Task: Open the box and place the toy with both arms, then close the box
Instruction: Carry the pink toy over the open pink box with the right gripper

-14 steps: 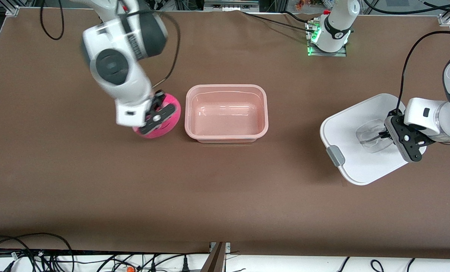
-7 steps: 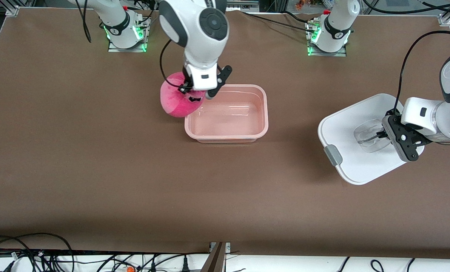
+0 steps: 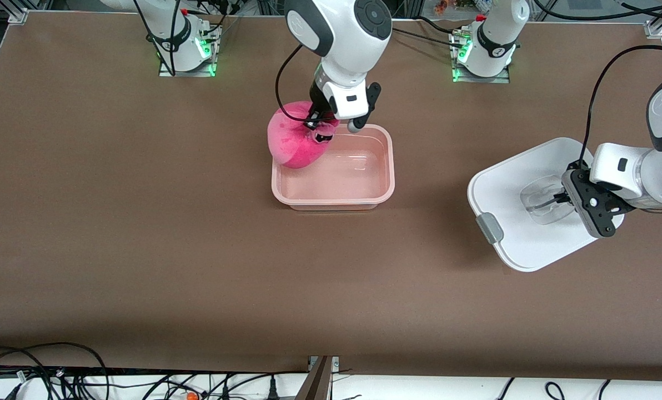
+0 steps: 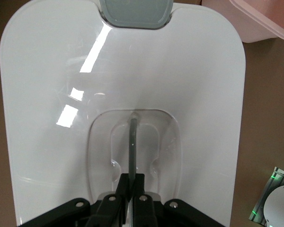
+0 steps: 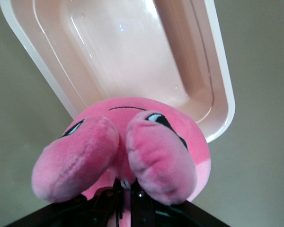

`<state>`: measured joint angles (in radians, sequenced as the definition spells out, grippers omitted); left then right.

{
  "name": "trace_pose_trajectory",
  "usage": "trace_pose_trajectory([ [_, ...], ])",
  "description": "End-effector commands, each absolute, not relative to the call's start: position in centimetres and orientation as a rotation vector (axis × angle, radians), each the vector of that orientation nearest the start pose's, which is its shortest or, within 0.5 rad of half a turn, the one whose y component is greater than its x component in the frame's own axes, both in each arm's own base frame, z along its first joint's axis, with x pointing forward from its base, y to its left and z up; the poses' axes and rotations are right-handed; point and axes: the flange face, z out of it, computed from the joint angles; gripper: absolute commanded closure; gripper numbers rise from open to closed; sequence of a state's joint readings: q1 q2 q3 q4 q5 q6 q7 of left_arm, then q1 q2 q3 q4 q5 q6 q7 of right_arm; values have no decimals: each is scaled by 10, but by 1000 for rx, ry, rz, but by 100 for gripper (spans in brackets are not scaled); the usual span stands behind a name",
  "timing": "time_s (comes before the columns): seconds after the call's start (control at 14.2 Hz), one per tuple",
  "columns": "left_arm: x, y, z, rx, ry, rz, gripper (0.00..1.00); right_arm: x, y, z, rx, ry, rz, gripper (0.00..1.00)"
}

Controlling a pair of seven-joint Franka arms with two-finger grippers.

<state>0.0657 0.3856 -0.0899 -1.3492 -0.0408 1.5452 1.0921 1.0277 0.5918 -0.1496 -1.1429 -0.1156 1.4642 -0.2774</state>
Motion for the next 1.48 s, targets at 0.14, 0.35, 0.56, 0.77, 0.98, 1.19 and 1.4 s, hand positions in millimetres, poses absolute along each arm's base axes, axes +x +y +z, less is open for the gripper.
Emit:
trace_pose_trajectory([
  [0.14, 650, -9, 503, -2805, 1771, 184, 100, 429, 568, 413, -2770, -2034, 313, 100],
  [0.35, 651, -13, 502, -2803, 1775, 190, 100, 421, 580, 383, -2794, -2158, 325, 100],
  [0.56, 651, -14, 501, -2804, 1776, 189, 100, 421, 583, 353, -2801, -2254, 378, 100],
  [0.77, 651, -15, 500, -2813, 1777, 185, 100, 418, 590, 324, -2800, -2337, 390, 100],
  [0.98, 651, -17, 495, -2828, 1788, 191, 100, 425, 595, 303, -2782, -2366, 324, 100],
  [1.19, 651, -22, 496, -2813, 1806, 190, 100, 432, 600, 292, -2769, -2380, 247, 100],
  [1.4, 651, -27, 496, -2810, 1813, 191, 100, 436, 604, 296, -2754, -2383, 155, 100],
])
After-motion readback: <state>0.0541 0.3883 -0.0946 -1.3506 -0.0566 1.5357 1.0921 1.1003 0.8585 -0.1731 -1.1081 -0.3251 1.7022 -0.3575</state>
